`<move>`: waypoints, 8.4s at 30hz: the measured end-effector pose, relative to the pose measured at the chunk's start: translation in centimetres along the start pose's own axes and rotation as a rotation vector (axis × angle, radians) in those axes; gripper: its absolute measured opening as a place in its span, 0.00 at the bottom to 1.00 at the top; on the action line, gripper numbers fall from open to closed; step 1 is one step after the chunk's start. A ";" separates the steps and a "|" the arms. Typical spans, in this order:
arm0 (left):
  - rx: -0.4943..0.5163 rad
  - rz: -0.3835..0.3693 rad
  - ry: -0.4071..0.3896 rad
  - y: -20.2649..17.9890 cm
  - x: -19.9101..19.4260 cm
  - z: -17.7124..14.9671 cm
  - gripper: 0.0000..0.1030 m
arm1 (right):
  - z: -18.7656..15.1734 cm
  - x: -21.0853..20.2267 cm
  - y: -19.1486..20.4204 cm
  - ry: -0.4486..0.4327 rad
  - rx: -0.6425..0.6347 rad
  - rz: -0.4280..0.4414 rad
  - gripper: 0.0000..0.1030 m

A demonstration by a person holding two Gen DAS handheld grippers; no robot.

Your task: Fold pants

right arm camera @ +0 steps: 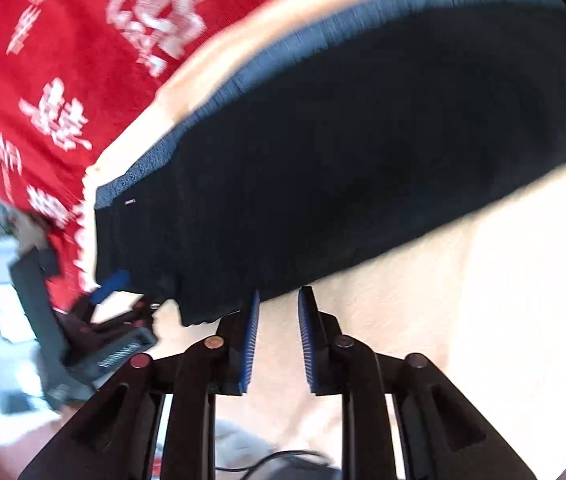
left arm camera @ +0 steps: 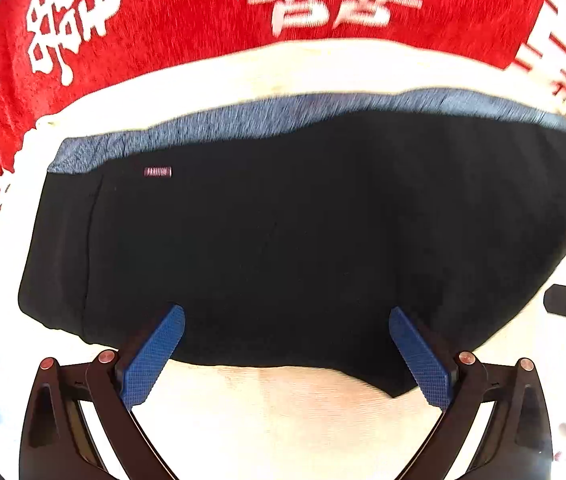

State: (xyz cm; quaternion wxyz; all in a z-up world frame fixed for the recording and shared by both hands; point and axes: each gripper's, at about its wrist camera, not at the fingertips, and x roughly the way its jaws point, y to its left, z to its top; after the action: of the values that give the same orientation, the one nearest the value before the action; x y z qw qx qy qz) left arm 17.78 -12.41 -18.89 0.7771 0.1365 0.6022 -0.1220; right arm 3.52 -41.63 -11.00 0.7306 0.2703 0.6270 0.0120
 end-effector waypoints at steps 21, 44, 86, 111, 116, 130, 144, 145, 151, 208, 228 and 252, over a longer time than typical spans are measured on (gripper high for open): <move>0.046 -0.021 -0.051 -1.4 0.4 7.4 1.00 | 1.8 1.3 -1.5 -0.044 -0.068 -0.198 0.74; 0.051 0.036 0.036 -2.3 -0.7 5.8 1.00 | 0.0 -0.6 -3.0 -0.061 0.153 -0.128 0.79; 0.087 -0.027 -0.010 -37.0 3.1 14.5 1.00 | 6.7 -14.2 -30.6 -0.462 0.440 0.061 0.53; 0.064 -0.076 0.016 -37.7 0.7 14.7 0.71 | 8.5 -11.8 -31.5 -0.503 0.546 0.204 0.14; 0.123 -0.213 -0.016 -38.9 -1.7 13.7 0.68 | 8.7 -14.2 -29.0 -0.519 0.420 0.191 0.14; 0.123 -0.302 -0.082 -39.5 0.2 11.3 0.69 | 9.7 -16.0 -19.0 -0.508 0.093 0.037 0.14; 0.051 -0.286 -0.057 -21.5 -2.6 8.9 0.84 | 6.5 -9.2 -1.6 -0.417 -0.281 -0.214 0.18; 0.039 -0.268 -0.053 -19.7 -2.7 8.5 0.84 | 5.9 -7.4 0.0 -0.394 -0.315 -0.238 0.19; -0.059 -0.127 -0.012 -8.2 -1.2 5.4 0.84 | 1.5 5.2 6.0 -0.179 -0.521 -0.534 0.31; 0.035 -0.369 -0.023 -13.3 -7.0 8.7 0.79 | 8.3 -7.5 -11.5 -0.150 0.169 0.173 0.17; 0.146 -0.144 -0.011 -18.5 -3.1 6.7 0.84 | 11.2 0.1 -9.4 0.002 -0.015 0.062 0.16; -0.282 -0.070 0.117 -7.4 -5.6 -0.8 0.85 | 6.2 0.8 -2.0 0.138 -0.129 0.060 0.47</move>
State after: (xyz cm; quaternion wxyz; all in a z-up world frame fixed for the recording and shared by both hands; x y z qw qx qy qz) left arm 13.10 -18.87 -14.15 0.7475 0.0119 0.6619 -0.0551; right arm 8.74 -45.41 -12.19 0.7009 0.2400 0.6653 0.0930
